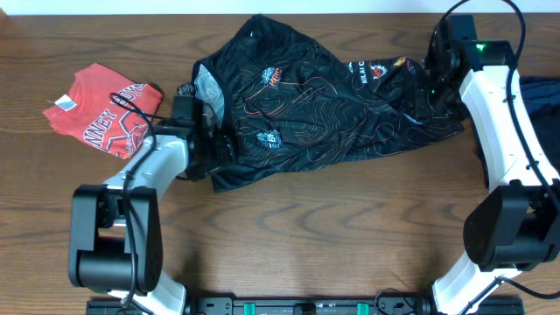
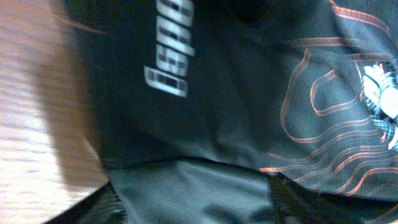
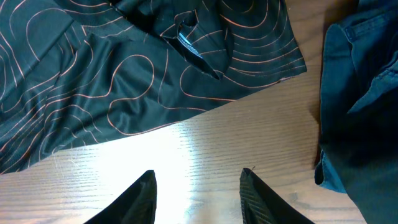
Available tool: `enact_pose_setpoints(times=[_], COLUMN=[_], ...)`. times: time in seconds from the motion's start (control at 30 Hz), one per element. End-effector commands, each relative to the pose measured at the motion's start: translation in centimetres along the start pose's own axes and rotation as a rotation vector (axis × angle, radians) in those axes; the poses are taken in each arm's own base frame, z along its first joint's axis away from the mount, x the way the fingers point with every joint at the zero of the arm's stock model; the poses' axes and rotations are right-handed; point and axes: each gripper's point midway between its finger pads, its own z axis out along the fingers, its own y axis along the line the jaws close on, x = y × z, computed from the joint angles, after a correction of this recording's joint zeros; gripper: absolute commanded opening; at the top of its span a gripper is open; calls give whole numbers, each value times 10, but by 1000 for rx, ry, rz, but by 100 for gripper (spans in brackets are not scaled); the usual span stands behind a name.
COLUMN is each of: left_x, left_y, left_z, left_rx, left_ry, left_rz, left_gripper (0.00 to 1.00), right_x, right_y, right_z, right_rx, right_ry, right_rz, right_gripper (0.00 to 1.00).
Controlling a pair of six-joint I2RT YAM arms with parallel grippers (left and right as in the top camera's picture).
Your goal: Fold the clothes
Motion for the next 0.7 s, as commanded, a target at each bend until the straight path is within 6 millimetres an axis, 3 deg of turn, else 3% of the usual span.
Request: enact_pose_setpoints(times=[0.0, 0.07, 0.13, 0.17, 0.27, 0.37, 0.53, 0.67], left_x=[30, 32, 34, 35, 38, 39, 23, 8], left_y=[4, 2, 2, 3, 2, -11, -26, -9], left_z=[17, 17, 17, 17, 11, -10, -72, -115], left_rx=[-17, -19, -22, -23, -27, 18, 70, 40], left_ry=[95, 100, 108, 111, 127, 140, 47, -94], left_rz=[3, 8, 9, 8, 6, 54, 94, 55], left_gripper=[50, 41, 9, 6, 6, 6, 6, 6], right_x=[2, 2, 3, 3, 6, 10, 24, 25], right_y=[-4, -4, -4, -4, -5, -5, -11, -14], right_z=[-4, -4, -4, -4, -4, -5, -1, 13], right_rx=[4, 4, 4, 4, 5, 7, 14, 7], right_ry=[-6, -3, 0, 0, 11, 30, 86, 86], right_rz=[12, 12, 12, 12, 11, 9, 16, 39], right_gripper=[41, 41, 41, 42, 42, 43, 43, 44])
